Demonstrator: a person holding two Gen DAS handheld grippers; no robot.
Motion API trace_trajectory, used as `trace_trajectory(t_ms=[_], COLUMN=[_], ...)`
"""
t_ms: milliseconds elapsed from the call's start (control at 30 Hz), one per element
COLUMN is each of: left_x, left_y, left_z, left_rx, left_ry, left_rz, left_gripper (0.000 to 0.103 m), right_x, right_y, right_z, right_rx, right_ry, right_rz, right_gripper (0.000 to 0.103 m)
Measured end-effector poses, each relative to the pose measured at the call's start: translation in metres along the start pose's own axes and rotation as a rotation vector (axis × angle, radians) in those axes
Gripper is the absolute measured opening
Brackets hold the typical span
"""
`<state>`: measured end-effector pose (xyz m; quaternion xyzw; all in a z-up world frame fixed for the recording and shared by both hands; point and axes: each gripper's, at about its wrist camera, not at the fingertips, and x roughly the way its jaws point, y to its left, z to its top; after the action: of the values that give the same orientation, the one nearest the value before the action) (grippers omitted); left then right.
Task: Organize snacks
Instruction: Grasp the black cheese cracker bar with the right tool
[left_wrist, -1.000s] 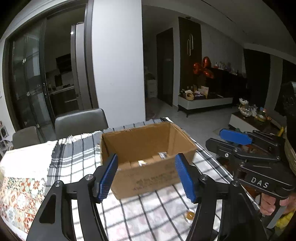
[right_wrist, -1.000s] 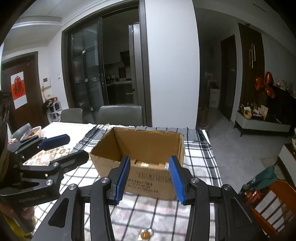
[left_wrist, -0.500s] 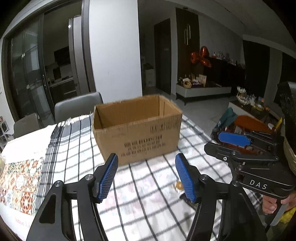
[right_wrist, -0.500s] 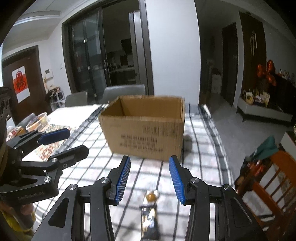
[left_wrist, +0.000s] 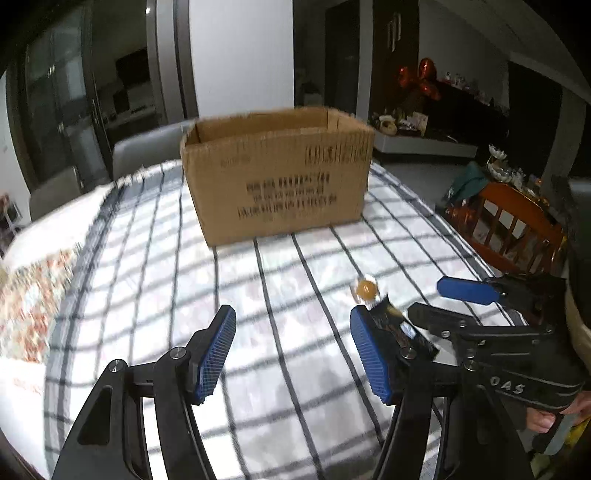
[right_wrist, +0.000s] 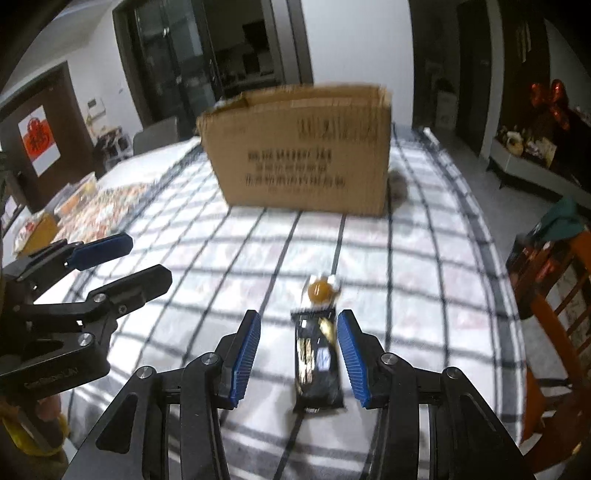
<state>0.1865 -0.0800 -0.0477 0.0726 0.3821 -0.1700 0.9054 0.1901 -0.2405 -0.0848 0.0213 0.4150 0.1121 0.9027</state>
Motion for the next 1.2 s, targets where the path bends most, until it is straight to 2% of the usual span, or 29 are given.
trace_trajectory(t_ms=[267, 500, 733, 833, 1033, 1100, 1200], left_x=[0.028, 0.045, 0.053, 0.055, 0.058, 0.058, 0.059], left_y=[-0.005, -0.009, -0.007, -0.006, -0.006, -0.006, -0.007], left_z=[-0.021, -0.029, -0.031, -0.032, -0.032, -0.032, -0.032], left_rx=[-0.01, -0.005, -0.023, -0.029, -0.039, -0.041, -0.037], left_ry=[0.09, 0.135, 0.162, 0.167, 0.176, 0.18, 0.18], left_rz=[0.0, -0.001, -0.014, -0.014, -0.022, -0.027, -0.025], left_gripper=[0.063, 0.063, 0.063, 0.063, 0.063, 0.063, 0.063], right_x=[0.025, 0.04, 0.049, 0.051, 0.055, 0.055, 0.053], right_y=[-0.004, -0.01, -0.007, -0.006, -0.006, -0.006, -0.008], right_z=[-0.017, -0.021, -0.022, -0.021, -0.022, -0.023, -0.024], right_rx=[-0.003, 0.0, -0.041, -0.052, -0.067, -0.071, -0.055], right_ry=[0.079, 0.12, 0.124, 0.123, 0.12, 0.117, 0.105], right_rz=[-0.01, -0.023, -0.041, -0.049, -0.056, -0.055, -0.049], right_gripper=[0.045, 0.044, 0.043, 0.037, 0.037, 0.033, 0.032])
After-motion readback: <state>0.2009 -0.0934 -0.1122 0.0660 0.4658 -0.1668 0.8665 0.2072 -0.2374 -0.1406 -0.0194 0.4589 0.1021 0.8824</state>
